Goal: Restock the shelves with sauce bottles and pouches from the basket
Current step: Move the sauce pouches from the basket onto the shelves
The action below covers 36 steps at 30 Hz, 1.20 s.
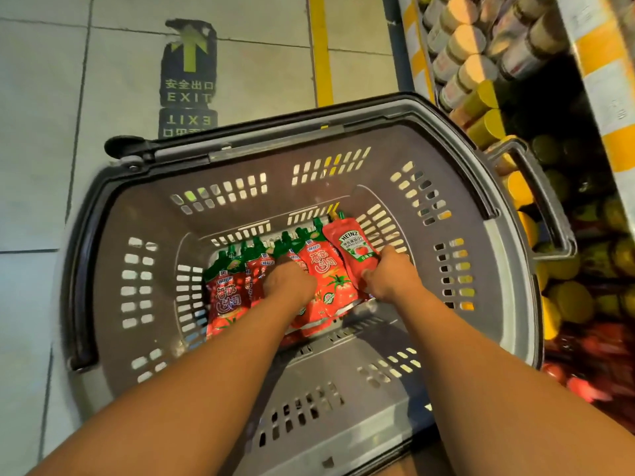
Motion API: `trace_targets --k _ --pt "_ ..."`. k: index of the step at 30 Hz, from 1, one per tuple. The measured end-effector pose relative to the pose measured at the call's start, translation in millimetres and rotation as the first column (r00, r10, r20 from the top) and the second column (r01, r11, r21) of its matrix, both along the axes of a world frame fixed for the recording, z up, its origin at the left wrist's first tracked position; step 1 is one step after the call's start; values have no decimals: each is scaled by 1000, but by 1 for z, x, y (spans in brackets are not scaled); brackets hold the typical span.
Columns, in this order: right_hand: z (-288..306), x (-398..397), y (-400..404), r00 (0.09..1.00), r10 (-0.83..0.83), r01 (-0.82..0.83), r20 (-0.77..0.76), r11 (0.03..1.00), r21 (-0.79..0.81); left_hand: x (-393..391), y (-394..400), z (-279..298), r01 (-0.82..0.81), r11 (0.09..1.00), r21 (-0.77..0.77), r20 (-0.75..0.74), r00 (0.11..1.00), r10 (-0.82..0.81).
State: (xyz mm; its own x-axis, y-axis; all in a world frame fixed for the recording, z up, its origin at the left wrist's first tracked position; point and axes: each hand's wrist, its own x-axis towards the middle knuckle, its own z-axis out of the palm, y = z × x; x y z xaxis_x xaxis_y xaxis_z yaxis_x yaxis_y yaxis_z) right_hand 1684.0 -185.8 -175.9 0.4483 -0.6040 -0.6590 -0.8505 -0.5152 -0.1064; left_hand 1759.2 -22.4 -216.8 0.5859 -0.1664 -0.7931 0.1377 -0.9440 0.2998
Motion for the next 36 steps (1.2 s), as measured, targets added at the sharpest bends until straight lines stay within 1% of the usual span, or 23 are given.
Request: trace_targets --k 4,6,8,11,15,17,19,22,24,26,29,31,33,36 --pt "-7 -4 -1 993 -108 102 46 988 120 4 -1 -5 -50 999 -2 -17 999 50" --pt "-8 -5 -2 984 -161 150 79 980 134 5 -3 -4 -68 998 -10 -33 997 68" --pt "-6 -5 -2 975 -198 185 105 975 123 2 -6 -4 -21 1000 9 -28 999 21" --pt "-3 -3 -2 977 -198 188 85 976 114 -7 -8 -4 22 1000 17 11 1000 -22" --pt "-2 0 -1 983 -175 166 56 976 142 -20 -6 -7 -61 995 -80 86 994 68" --pt "0 2 0 982 -182 173 43 973 150 -23 -11 -5 -34 996 -76 115 992 43" --pt "2 3 0 970 -236 222 55 956 190 -24 -17 -4 7 999 -41 107 994 -3" --pt "3 4 1 923 -372 332 104 901 280 -23 -26 -3 -3 1000 -22 79 997 4" --pt "8 5 3 902 -420 369 98 868 332 -22 -30 -5 -48 996 -81 48 997 52" --pt "11 6 3 875 -473 407 101 834 372 -20 -32 -9 -137 980 -143 6 990 140" --pt "19 6 0 826 -547 461 136 794 397 -16 -33 -14 -314 930 -191 -78 949 304" --pt "27 5 -2 791 -591 484 158 762 430 -18 -36 -18 -400 891 -216 -173 913 368" --pt "32 4 -3 760 -624 499 179 738 455 -25 -42 -21 -414 883 -220 -222 903 368" --pt "43 6 -2 701 -678 523 219 699 488 -33 -54 -22 -408 887 -217 -181 910 374"
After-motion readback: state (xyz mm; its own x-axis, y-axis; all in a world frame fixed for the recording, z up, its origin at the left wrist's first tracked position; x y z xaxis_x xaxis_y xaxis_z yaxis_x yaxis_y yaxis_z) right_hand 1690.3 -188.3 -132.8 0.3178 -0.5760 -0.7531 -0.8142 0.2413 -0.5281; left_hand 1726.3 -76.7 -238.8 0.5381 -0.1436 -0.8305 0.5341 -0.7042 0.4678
